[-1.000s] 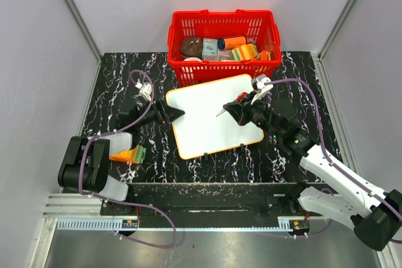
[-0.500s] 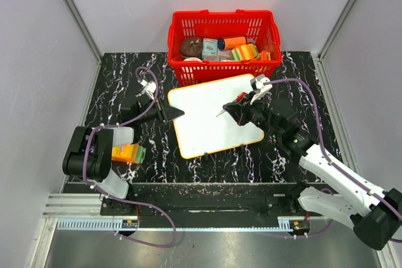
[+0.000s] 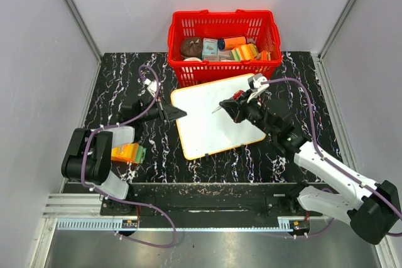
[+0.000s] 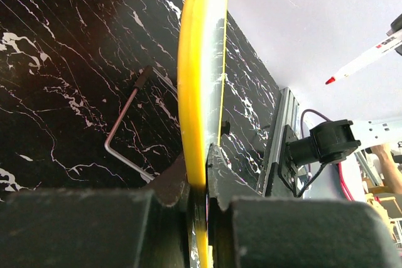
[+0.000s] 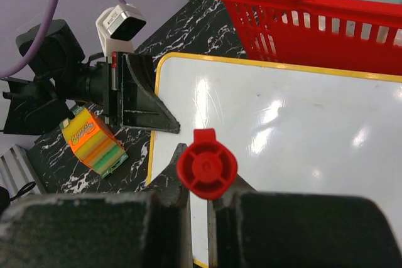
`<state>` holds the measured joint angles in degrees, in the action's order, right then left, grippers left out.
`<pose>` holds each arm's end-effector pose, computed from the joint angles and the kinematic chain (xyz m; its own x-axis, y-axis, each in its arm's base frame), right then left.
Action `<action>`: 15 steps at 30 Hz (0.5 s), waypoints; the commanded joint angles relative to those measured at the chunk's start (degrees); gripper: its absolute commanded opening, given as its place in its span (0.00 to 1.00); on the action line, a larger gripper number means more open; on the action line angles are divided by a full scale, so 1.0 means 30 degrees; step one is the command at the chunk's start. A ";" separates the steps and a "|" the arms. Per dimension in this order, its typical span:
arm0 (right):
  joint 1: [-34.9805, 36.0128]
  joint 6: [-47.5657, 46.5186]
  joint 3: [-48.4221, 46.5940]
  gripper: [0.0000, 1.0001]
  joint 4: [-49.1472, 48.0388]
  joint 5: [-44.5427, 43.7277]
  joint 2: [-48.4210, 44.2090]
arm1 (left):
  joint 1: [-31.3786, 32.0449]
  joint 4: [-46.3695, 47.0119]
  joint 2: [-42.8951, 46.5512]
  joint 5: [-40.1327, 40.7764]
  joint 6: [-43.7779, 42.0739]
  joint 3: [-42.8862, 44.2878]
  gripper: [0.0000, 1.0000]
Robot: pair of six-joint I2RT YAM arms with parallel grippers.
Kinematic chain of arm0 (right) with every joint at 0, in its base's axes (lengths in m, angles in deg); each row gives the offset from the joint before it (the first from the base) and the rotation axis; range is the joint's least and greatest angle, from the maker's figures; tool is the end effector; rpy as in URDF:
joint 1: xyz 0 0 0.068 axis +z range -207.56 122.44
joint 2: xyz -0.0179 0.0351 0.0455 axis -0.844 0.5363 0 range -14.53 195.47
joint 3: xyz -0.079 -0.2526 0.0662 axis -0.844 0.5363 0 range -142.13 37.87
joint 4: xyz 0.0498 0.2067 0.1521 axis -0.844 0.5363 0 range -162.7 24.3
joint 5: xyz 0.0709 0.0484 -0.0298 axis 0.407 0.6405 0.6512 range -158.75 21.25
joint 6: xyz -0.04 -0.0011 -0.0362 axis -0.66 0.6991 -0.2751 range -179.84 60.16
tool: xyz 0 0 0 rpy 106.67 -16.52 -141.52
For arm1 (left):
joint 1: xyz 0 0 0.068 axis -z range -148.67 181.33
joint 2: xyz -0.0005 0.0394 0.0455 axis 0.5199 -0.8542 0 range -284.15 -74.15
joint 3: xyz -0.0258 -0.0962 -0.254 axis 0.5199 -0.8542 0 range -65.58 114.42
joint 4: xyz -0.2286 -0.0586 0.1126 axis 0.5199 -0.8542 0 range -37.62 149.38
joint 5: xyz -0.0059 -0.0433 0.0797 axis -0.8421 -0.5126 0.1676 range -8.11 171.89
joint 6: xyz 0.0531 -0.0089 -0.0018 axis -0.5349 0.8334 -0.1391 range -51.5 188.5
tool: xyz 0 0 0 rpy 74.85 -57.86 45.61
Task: Write a sentence on the whiteboard
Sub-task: Write on the whiteboard with the whiteboard.
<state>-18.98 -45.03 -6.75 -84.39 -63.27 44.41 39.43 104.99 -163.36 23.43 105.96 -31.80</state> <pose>0.1895 0.1557 0.3320 -0.2125 0.1560 -0.9646 -0.6631 0.7020 0.2596 0.2888 -0.0717 0.1941 -0.6844 -0.2239 -0.6939 0.6160 0.3317 -0.7145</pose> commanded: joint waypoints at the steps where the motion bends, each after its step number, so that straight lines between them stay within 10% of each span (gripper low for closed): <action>1: 0.0116 -0.0392 0.0342 0.00 -0.3545 -0.0535 0.0275 | 0.0493 -0.1226 -0.0323 0.2053 -0.4368 0.0137 0.00; 15: 0.1756 -0.3324 -0.0624 0.00 -0.8848 -0.3025 0.4113 | 0.0816 -0.4272 0.0322 0.4690 -0.6097 0.0283 0.00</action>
<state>-14.95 -51.13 -5.77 -102.07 -68.19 55.29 41.17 98.28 -162.01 27.17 103.22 -30.30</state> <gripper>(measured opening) 0.099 0.120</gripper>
